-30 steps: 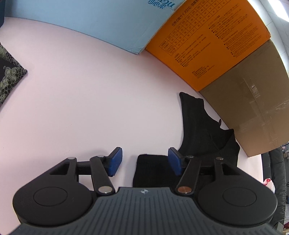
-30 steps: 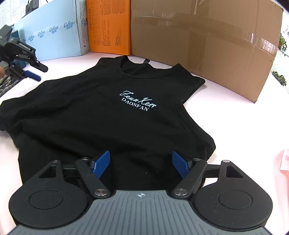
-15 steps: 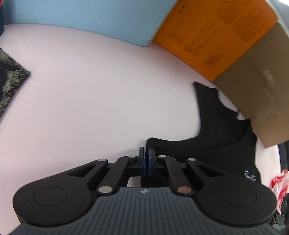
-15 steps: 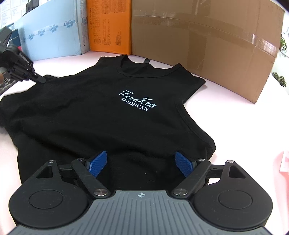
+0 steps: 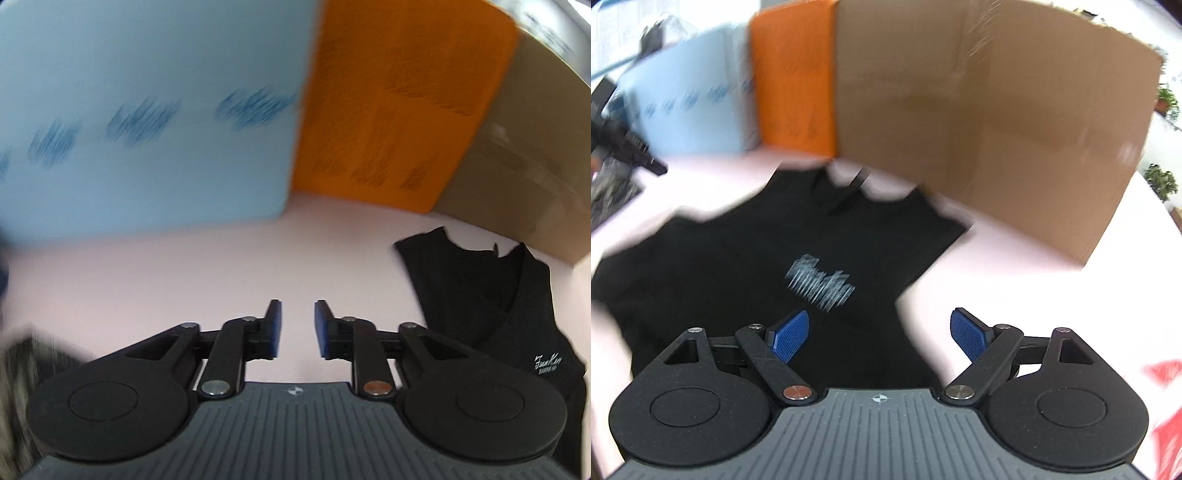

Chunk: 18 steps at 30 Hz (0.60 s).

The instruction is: Fold clothes

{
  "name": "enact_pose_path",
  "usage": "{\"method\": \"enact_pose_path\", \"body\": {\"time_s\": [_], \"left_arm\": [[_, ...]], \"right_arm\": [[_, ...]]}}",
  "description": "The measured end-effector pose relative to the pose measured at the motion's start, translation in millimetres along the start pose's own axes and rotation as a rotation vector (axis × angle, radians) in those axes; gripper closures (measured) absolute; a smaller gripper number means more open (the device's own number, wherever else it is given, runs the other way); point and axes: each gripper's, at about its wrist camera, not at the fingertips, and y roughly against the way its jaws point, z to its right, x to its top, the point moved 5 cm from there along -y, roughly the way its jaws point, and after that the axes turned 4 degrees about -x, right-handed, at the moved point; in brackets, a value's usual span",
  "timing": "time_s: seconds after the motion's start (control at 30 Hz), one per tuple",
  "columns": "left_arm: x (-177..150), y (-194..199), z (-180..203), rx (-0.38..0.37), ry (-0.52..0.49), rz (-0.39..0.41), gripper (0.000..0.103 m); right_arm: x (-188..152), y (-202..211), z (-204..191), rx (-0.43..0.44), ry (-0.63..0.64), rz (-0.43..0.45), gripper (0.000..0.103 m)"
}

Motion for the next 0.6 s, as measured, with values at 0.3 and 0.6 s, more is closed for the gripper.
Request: {"method": "enact_pose_path", "body": {"time_s": [0.3,0.6], "left_arm": [[22.9,-100.3,60.6,-0.032,-0.125,0.108,0.077],[22.8,-143.1,80.5,-0.036,-0.172,0.128,0.077]], "right_arm": [[32.6,-103.7,64.3,0.039,-0.275,0.053,0.016],[25.4,-164.7,68.6,0.042,-0.253,0.058,0.031]]}}
